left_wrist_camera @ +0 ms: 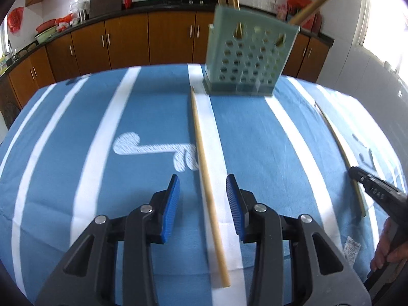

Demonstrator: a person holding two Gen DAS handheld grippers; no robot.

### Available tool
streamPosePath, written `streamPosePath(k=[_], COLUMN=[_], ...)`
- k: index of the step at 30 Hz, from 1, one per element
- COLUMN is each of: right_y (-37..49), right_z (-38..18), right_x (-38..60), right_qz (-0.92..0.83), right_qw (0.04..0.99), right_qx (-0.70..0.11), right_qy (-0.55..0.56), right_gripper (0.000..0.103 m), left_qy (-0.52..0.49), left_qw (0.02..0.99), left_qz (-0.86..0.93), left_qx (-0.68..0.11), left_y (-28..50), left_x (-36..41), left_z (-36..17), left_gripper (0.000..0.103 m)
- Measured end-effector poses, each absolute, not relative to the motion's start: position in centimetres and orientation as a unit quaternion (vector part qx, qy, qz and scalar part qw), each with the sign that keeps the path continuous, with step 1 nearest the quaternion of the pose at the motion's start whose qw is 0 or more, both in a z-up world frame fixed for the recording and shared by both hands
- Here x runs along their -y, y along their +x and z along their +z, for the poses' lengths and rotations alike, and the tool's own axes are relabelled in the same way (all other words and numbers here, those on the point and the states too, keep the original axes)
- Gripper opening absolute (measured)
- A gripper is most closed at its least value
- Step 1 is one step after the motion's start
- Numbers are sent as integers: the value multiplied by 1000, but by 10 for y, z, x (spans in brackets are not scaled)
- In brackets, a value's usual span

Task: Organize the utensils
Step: 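Move both open tools back down to the last chopsticks, then grasp the last chopstick with the right tool while the left tool grasps another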

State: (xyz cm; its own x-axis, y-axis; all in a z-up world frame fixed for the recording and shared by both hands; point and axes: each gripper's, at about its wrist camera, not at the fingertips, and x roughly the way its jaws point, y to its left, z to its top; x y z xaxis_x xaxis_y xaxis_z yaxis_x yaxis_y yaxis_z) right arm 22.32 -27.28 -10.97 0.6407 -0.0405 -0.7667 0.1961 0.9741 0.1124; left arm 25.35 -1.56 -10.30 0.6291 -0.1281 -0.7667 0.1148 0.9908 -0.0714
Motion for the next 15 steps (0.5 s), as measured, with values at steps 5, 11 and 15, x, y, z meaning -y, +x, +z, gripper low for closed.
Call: streamPosePath(k=[5, 11, 15], right_y=[222, 227, 235], right_z=[-109, -108, -108], right_x=[264, 266, 272], right_qz=[-38, -37, -44], right_qw=[903, 906, 906], right_qx=[-419, -414, -413], right_qy=[85, 80, 83], right_gripper=[7, 7, 7], left_qy=[-5, -22, -31], left_qw=[901, 902, 902], left_qz=[-47, 12, 20], left_qx=[-432, -432, -431], left_y=[257, 265, 267], left_x=[5, -53, -72], left_z=[-109, -104, -104], left_gripper=[8, 8, 9])
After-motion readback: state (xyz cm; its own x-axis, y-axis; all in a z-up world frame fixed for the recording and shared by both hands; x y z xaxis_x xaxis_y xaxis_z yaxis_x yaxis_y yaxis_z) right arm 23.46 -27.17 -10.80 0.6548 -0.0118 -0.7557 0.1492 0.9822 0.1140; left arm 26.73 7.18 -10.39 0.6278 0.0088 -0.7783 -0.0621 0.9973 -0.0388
